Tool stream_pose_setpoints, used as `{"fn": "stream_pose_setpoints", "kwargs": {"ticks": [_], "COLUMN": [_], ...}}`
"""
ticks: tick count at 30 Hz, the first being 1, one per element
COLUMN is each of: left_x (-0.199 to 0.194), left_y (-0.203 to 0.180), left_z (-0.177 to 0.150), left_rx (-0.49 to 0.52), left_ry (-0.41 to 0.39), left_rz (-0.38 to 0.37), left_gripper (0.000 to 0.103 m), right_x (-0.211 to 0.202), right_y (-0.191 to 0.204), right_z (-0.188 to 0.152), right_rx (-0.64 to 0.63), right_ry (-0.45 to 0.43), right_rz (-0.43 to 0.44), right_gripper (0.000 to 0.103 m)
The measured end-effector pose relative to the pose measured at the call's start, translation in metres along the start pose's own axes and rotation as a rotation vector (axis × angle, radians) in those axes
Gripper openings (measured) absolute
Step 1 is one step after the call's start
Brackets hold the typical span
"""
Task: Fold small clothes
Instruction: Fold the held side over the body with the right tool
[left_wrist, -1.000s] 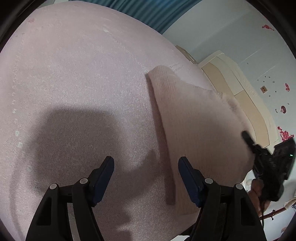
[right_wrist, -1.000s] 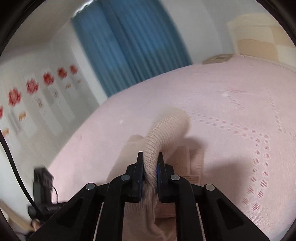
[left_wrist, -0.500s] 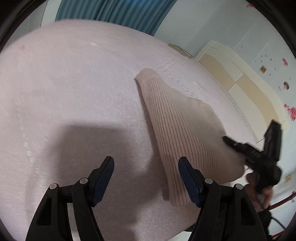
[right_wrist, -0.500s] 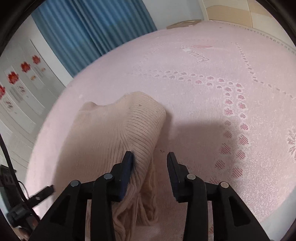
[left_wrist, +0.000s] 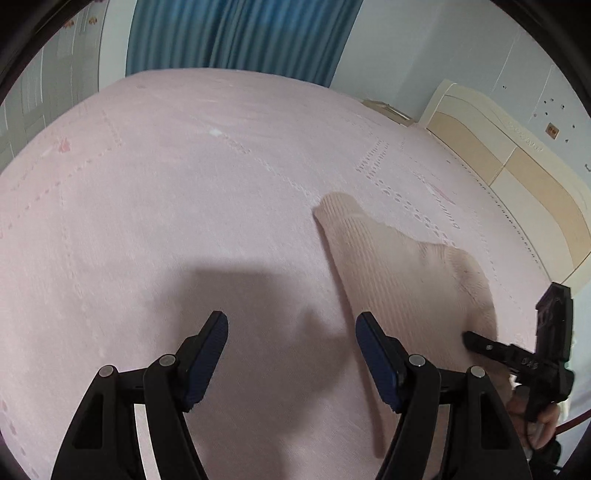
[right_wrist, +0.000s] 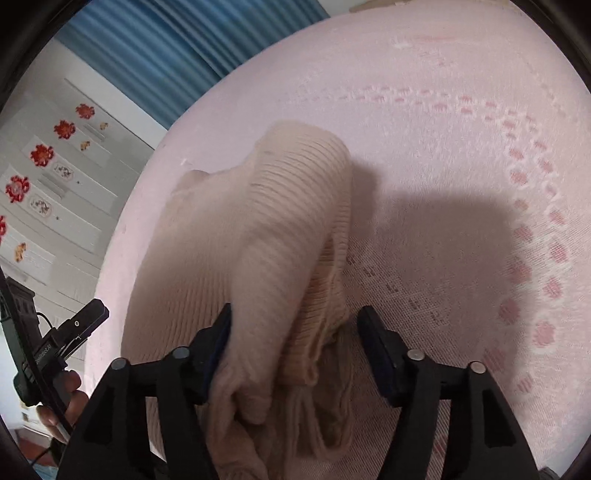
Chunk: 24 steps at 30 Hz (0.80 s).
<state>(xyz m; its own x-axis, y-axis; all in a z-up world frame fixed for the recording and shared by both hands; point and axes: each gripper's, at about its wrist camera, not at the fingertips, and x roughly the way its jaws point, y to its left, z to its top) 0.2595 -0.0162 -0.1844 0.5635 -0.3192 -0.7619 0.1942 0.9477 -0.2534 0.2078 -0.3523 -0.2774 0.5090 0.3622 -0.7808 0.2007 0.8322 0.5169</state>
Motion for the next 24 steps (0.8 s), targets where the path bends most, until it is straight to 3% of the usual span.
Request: {"fn": "stream_pose_setpoints", "kwargs": {"ticks": [5,11,20,24], "left_x": [0.007,0.009,0.01,0.008], "left_y": [0.015,0.03,0.05,0.054], "left_z": [-0.007,-0.013,-0.018,-0.018], "left_rx": [-0.038,-0.093,-0.173,-0.186], "left_ry": [-0.018,-0.021,0.004,0.001], "left_rz": [-0.015,-0.023,-0.06,-0.054], "left_gripper": [0.07,0.07,0.07,0.07], "right_x": [0.012,0.015,-0.007,-0.032], "right_y": [0.012,0.011,0.007,0.03], "right_z": [0.002,0.005,-0.005,-0.006], "right_rx": [-0.056,-0.029,-0.001,-0.053], "right_ry": [-0.004,0.004,-0.053,-0.112], "right_rz": [-0.039,0.01,0.059,0.067], "right_gripper": [0.065,0.049,0.035,0.033]}}
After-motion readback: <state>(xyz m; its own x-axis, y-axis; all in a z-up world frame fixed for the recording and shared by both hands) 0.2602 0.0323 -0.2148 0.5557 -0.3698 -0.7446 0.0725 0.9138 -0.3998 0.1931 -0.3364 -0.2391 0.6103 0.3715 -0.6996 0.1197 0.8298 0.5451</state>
